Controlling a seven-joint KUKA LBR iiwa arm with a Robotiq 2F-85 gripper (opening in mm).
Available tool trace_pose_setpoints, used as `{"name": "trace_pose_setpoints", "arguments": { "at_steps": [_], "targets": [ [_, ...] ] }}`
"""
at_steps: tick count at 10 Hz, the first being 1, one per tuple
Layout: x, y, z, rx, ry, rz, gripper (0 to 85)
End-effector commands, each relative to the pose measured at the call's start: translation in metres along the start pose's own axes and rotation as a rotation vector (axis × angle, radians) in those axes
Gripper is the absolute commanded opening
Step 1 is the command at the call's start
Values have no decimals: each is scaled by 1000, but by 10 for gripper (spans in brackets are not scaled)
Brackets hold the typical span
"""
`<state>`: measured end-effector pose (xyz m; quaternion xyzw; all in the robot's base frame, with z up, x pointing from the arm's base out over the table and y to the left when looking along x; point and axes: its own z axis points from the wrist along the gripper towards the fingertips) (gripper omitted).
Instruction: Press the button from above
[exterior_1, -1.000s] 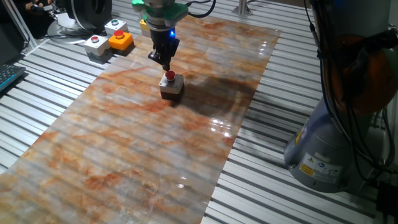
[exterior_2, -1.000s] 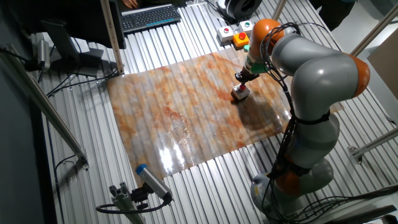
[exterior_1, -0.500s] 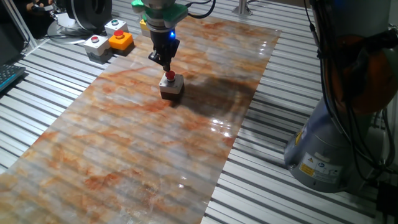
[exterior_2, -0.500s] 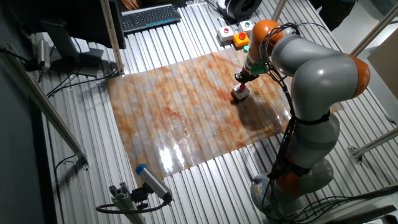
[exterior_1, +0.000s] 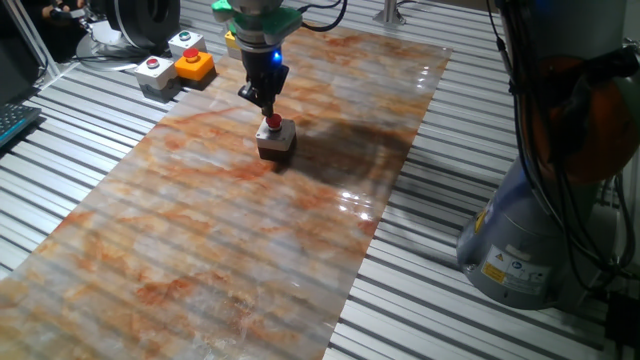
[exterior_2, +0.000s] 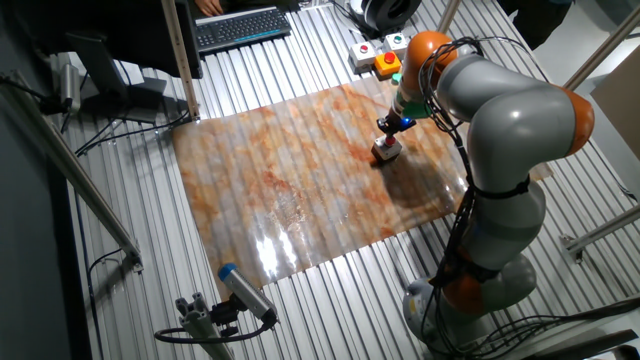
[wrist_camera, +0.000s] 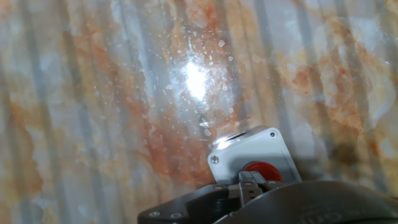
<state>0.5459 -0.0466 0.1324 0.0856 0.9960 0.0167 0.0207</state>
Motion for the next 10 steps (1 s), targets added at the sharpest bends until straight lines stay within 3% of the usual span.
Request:
{"name": "trace_pose_setpoints", "arguments": {
  "at_steps": [1, 10],
  "targets": [
    [-1, 0, -1, 0, 1, -1, 0],
    [-4, 1, -3, 2, -4, -9, 0]
  ]
}}
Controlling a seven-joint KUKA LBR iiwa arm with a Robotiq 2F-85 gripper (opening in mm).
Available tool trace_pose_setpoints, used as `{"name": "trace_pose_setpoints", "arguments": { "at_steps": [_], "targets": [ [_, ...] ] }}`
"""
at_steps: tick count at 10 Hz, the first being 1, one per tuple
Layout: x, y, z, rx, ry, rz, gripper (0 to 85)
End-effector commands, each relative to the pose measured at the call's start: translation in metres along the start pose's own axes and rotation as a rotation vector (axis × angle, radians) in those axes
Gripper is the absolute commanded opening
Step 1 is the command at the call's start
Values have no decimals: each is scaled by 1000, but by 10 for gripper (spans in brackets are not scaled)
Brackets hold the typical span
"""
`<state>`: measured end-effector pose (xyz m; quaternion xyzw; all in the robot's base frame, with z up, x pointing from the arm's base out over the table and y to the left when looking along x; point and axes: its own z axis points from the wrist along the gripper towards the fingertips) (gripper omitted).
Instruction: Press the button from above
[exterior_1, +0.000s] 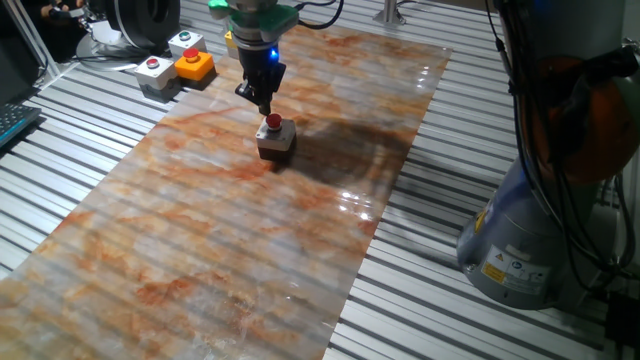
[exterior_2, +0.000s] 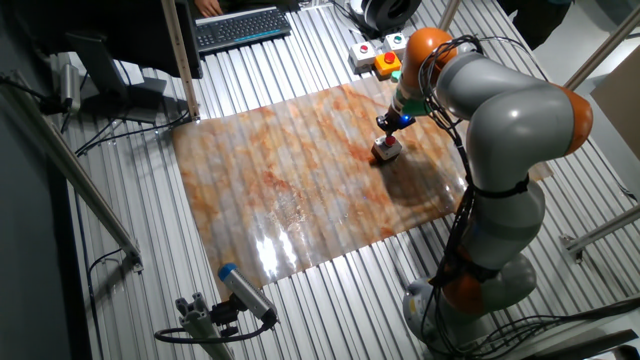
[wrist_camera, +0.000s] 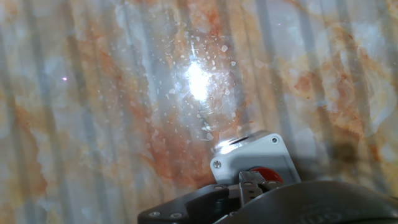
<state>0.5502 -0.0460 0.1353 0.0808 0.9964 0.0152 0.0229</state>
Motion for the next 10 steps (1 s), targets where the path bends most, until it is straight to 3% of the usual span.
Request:
{"name": "trace_pose_setpoints", "arguments": {
  "at_steps": [1, 6, 7, 8, 10],
  "targets": [
    [0, 0, 0, 0, 0, -2, 0],
    [0, 0, 0, -8, -3, 1, 0],
    [0, 0, 0, -32, 8, 0, 0],
    [0, 0, 0, -34, 16, -4, 0],
    [0, 0, 0, -41, 67, 8, 0]
  ]
}}
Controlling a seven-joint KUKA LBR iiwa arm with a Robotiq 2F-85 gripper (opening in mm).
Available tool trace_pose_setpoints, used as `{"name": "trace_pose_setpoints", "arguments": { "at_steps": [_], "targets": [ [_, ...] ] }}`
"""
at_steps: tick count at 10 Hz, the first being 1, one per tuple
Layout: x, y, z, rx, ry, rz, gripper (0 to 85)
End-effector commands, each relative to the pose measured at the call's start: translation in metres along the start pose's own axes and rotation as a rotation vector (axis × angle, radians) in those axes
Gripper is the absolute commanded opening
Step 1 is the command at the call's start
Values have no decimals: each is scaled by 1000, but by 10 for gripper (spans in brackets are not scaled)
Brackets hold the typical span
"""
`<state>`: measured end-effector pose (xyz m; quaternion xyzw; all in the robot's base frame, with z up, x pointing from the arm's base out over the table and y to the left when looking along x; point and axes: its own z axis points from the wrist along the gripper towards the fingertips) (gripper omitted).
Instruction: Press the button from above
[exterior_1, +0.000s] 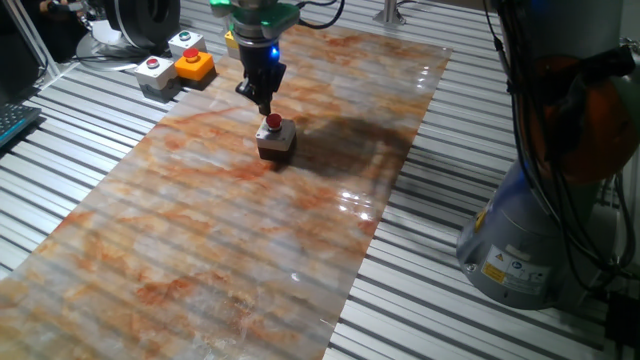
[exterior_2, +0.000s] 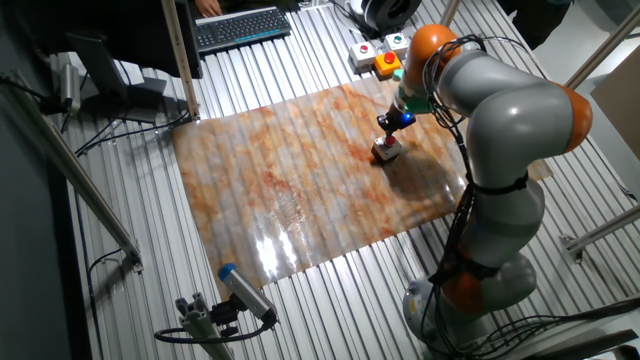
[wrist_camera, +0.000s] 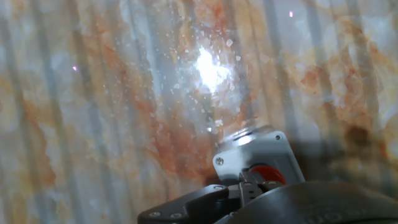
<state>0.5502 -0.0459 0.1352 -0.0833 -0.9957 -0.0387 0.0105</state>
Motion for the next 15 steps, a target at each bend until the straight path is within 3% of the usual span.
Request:
{"name": "trace_pose_setpoints", "arguments": {
  "at_steps": [1, 5, 9, 15],
  "targets": [
    [0, 0, 0, 6, 20, 1, 0],
    [0, 0, 0, 42, 63, 24, 0],
    [0, 0, 0, 48, 12, -8, 0],
    [0, 0, 0, 37, 19, 0, 0]
  ]
}}
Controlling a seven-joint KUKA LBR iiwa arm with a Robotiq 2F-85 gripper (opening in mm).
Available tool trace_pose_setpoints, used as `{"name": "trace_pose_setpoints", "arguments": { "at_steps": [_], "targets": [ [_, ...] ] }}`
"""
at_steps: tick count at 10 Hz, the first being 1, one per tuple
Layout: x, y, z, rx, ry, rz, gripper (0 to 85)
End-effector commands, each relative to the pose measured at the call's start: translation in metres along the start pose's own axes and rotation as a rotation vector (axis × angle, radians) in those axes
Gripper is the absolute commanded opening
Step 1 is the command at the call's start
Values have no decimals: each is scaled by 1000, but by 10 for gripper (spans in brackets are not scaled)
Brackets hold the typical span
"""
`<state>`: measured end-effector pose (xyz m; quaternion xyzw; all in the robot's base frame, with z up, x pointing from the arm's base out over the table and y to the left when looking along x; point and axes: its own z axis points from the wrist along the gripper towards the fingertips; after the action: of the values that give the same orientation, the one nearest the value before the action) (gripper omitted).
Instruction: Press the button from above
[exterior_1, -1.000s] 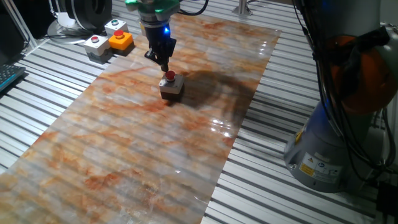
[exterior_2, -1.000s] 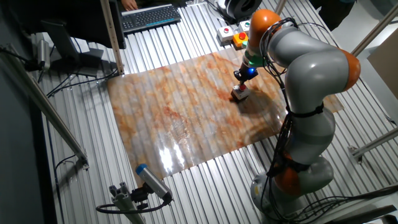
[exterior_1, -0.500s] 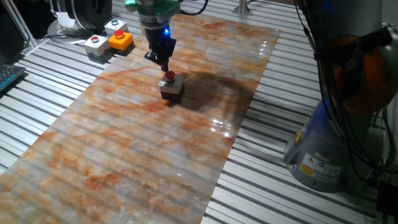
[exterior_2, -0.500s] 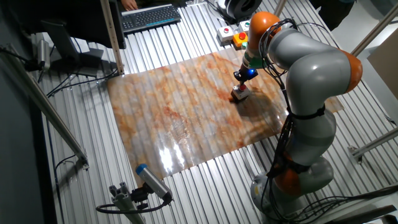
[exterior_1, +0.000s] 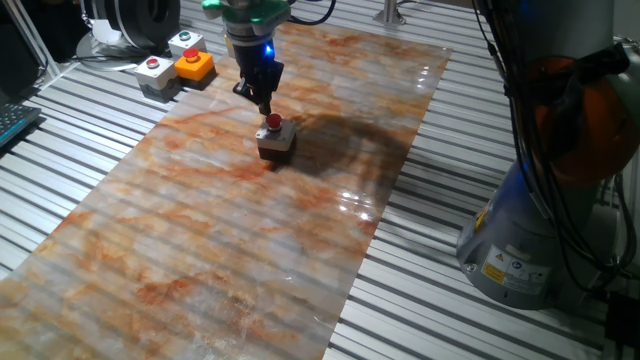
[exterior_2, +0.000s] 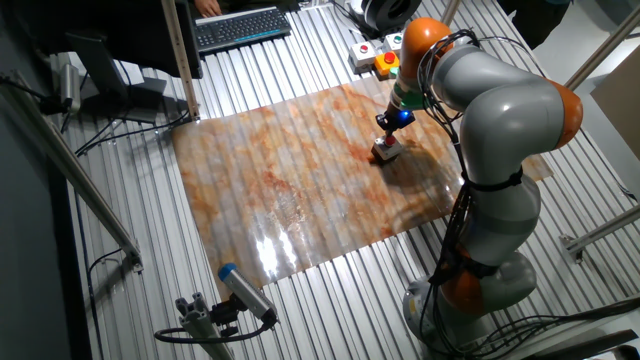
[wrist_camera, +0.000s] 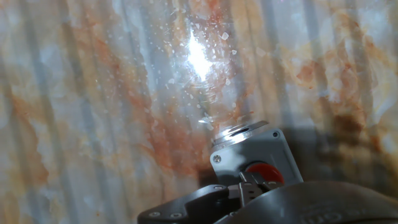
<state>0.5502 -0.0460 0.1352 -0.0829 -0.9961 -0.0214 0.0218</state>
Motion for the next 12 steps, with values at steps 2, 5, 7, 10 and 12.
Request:
{"name": "trace_pose_setpoints", "arguments": {
  "at_steps": [2, 5, 7, 10, 12],
  "targets": [
    [0, 0, 0, -3, 2, 0, 0],
    [-1, 1, 1, -6, 7, 3, 0],
    [-2, 1, 0, -2, 3, 6, 0],
    [-4, 2, 4, -3, 2, 5, 0],
    [-5, 1, 9, 2, -5, 1, 0]
  ]
}}
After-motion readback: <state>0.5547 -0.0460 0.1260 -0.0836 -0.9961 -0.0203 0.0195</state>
